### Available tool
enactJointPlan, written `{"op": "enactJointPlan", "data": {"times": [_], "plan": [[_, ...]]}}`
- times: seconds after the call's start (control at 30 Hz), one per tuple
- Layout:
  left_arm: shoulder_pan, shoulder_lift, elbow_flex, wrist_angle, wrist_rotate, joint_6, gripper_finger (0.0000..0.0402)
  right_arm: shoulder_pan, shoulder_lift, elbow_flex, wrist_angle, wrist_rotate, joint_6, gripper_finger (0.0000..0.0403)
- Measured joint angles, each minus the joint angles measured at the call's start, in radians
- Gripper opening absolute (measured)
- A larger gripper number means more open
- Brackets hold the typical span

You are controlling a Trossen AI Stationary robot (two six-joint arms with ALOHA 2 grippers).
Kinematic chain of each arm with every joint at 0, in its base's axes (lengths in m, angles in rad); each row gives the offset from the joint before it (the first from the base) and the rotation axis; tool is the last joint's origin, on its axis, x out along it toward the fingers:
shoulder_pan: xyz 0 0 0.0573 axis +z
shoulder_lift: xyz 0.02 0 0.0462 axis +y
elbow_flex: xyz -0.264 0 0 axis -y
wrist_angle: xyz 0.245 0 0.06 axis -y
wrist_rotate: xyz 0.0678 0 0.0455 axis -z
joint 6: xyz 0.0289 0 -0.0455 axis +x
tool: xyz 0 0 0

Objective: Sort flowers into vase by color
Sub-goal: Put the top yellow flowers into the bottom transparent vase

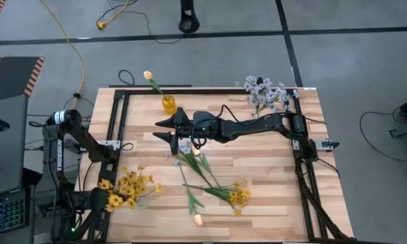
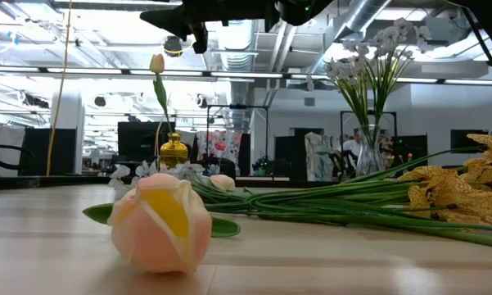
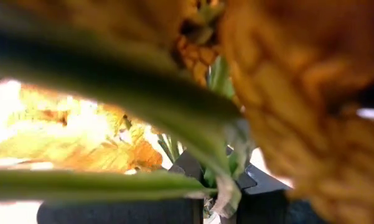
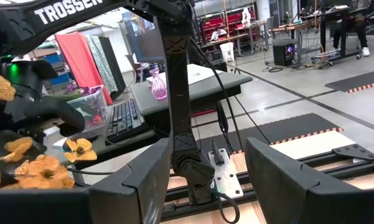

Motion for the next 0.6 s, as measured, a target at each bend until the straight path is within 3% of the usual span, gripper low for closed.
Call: {"op": "enactJointPlan", "data": {"times": [0.23, 0.43, 0.6], "plan": [[0.035, 0.027, 0.0, 0.01, 0.126, -0.032, 0.0003, 0.0, 0.0, 0.0, 0.0, 0.0, 0.0, 0.0234], [0.061, 0.03, 0.0, 0.009, 0.131, -0.032, 0.0008, 0.0, 0.0, 0.0, 0.001, 0.0, 0.0, 0.0234], [0.073, 0.03, 0.0, 0.009, 0.134, -0.037, 0.0044, 0.0, 0.0, 0.0, 0.0, 0.0, 0.0, 0.0234]]}}
